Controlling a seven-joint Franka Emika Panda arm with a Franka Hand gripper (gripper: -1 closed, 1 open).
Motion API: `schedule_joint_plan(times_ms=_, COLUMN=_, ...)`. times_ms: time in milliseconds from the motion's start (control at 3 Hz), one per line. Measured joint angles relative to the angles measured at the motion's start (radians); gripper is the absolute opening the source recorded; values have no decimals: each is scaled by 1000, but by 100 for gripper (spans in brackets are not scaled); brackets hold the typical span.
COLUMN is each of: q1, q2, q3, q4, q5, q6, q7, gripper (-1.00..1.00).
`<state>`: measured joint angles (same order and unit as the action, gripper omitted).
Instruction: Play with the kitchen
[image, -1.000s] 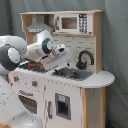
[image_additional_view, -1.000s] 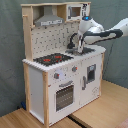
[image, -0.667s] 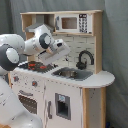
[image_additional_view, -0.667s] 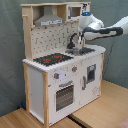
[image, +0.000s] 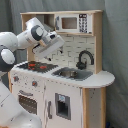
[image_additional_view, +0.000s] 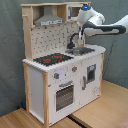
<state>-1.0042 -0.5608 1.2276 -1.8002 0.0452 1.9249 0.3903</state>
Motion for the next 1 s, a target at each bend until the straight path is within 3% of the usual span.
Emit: schedule_joint_plan(times_ms=1000, q1=158, q2=-141, q3=-11, q4=14, q5=-180, q6=-172, q7=-3, gripper=100)
